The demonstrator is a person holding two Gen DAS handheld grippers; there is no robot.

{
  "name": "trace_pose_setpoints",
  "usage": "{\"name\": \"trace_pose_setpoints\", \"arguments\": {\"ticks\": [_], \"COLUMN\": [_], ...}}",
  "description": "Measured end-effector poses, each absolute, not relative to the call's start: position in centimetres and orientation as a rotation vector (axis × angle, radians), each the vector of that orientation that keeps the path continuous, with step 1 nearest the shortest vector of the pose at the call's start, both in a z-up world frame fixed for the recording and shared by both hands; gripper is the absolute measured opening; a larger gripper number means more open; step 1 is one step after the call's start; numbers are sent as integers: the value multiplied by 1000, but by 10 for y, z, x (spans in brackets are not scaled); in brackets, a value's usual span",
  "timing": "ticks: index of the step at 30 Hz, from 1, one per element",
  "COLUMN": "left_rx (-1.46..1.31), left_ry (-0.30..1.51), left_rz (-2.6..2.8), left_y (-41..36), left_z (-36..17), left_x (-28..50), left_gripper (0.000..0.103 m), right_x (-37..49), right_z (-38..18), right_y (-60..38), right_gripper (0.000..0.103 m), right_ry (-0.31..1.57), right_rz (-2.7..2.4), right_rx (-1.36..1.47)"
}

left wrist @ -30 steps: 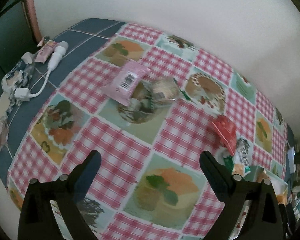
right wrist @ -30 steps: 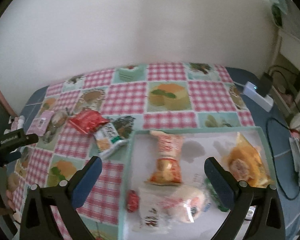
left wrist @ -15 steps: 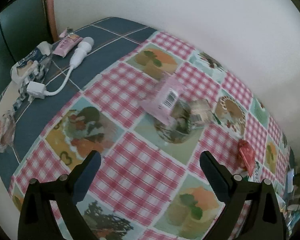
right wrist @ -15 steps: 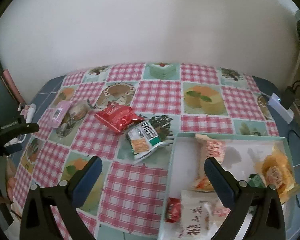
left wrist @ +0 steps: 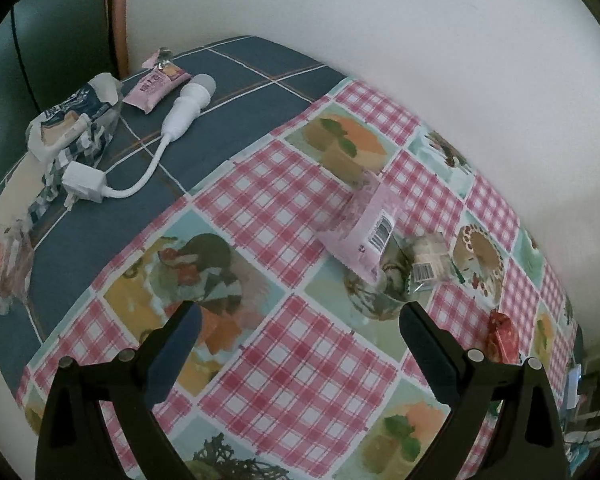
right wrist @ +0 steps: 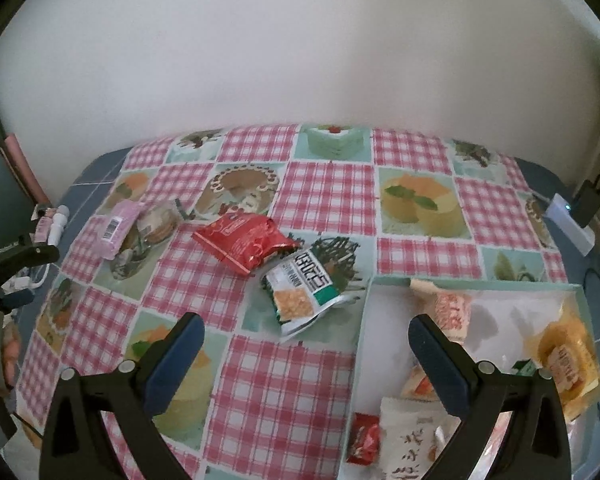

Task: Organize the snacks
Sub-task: 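Move both grippers back over the snack pile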

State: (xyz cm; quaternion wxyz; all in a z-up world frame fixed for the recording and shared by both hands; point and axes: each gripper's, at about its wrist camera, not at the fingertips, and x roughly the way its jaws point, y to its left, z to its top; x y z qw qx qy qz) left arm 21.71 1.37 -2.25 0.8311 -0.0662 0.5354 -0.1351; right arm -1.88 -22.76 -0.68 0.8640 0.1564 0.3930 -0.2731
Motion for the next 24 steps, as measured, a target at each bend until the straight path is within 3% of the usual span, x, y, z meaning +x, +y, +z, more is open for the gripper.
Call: {"name": "trace_pose_setpoints", "arguments": {"ticks": [13,24], "left_rx": [-177,111], "left_ry": [1172,1093], "left_rz": [-329,-484], "left_y": [5,-48], "left_z": [-33,-23], "left_x": [239,265], "left_gripper": [99,99], "right_x": [-7,43], "right_z": [-7,-1], "right_y": [-244,-267], "right_gripper": [103,103], "right_ry": [821,843], "right_rz": [-557,-469], "right_rx": [380,518]}}
